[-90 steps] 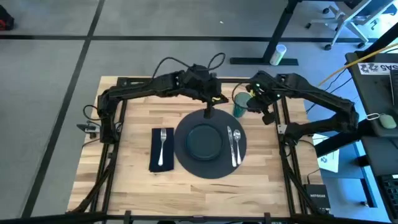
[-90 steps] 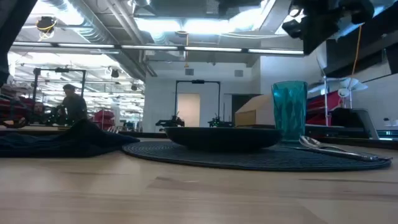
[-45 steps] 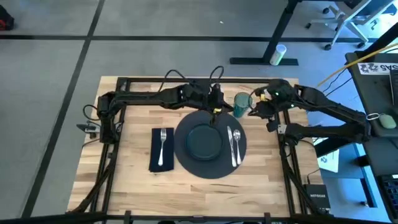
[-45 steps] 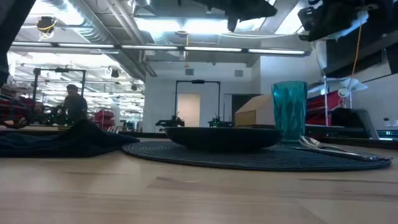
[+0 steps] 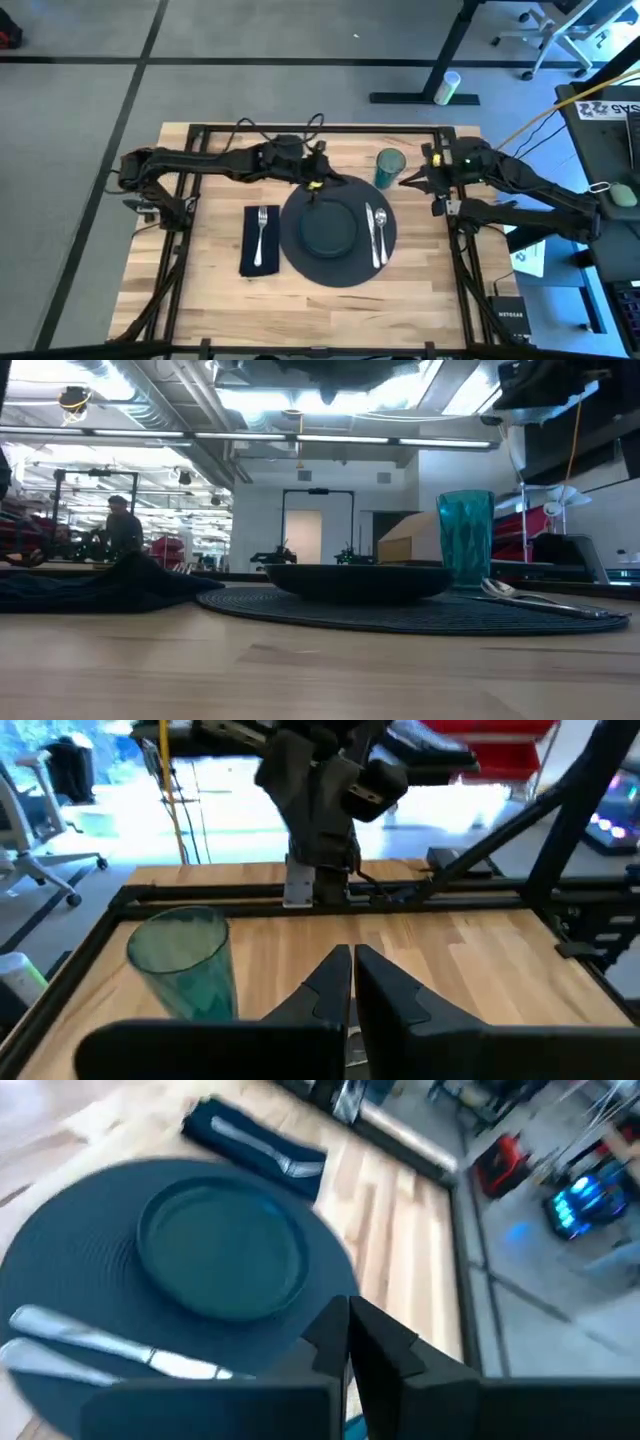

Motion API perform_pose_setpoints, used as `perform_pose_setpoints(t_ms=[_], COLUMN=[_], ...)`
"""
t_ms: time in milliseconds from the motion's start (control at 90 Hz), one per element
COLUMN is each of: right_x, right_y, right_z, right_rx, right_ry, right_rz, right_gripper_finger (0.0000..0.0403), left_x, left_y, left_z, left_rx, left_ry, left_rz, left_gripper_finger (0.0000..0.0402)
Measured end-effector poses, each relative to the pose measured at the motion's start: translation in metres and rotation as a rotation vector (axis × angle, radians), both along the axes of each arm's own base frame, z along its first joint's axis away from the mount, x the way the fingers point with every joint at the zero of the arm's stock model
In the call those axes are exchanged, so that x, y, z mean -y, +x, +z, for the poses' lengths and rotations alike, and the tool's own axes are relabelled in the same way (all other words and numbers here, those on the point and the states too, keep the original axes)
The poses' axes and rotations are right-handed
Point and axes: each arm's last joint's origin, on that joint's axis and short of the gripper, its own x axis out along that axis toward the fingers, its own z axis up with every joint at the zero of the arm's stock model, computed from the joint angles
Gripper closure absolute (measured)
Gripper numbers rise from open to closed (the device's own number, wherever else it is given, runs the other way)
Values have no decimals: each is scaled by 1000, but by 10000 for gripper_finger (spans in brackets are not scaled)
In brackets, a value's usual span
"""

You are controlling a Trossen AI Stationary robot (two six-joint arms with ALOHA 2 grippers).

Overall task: Set table place
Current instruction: Return to Home Position

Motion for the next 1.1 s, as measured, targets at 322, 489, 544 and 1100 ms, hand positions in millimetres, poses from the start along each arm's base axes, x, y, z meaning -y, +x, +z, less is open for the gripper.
perform_pose_setpoints(t_ms=[322,489,544,1100], right_x=[-3,-2,-1,-2], right_y=[-5,-2,0,-4], right_z=[-28,-48,-53,-77], right_rx=[140,152,170,274], right_ry=[46,60,56,-33], right_rz=[-1,-7,-7,-8], right_gripper_finger=[403,403,403,403], left_x=[6,8,7,13], left_y=[-59,-87,-97,-176], left_z=[-28,-34,-38,-89], left_rx=[-8,17,16,51], left_ry=[-1,30,30,-45], left_rz=[29,48,58,114], left_gripper_finger=[402,402,402,402])
